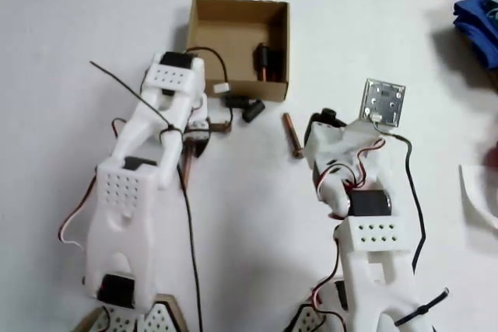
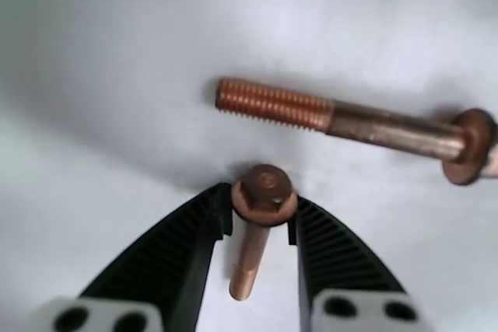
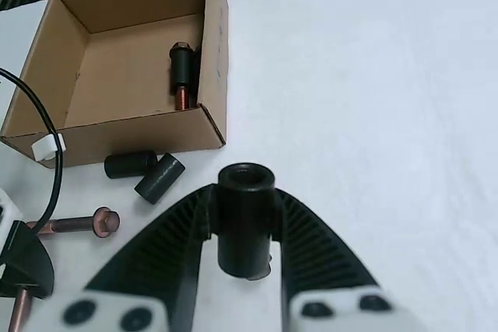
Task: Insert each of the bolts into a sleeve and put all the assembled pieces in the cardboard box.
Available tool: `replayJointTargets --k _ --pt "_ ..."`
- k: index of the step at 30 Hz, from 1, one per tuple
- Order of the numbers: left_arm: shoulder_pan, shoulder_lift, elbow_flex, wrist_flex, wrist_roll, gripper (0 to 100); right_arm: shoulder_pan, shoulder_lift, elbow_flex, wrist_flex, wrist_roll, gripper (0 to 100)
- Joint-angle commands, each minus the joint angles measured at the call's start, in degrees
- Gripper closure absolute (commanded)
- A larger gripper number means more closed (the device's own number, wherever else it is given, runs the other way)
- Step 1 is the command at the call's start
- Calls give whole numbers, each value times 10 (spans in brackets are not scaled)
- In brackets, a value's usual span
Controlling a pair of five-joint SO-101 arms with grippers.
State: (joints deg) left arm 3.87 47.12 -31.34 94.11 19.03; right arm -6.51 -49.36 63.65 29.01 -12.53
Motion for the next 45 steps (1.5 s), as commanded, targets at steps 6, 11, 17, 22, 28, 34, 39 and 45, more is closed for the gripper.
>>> replayJointTargets --k 6,11,17,22,28,34,39,45 --pt "18 -245 183 -93 8 843 4 -22 -7 -14 3 979" --pt "16 -382 401 -219 8 843 4 -22 -7 -14 3 979" --pt "4 -488 581 -424 4 840 4 -21 -7 -14 4 979" --pt "1 -505 628 -520 7 842 4 -22 -7 -14 5 979" --pt "-25 -502 632 -517 9 842 4 -22 -7 -14 5 979" --pt "-21 -502 627 -442 9 842 4 -22 -7 -15 4 979" --pt "-21 -501 631 -438 9 842 3 -22 -7 -15 3 979" --pt "-20 -499 627 -442 9 842 3 -22 -7 -15 3 979"
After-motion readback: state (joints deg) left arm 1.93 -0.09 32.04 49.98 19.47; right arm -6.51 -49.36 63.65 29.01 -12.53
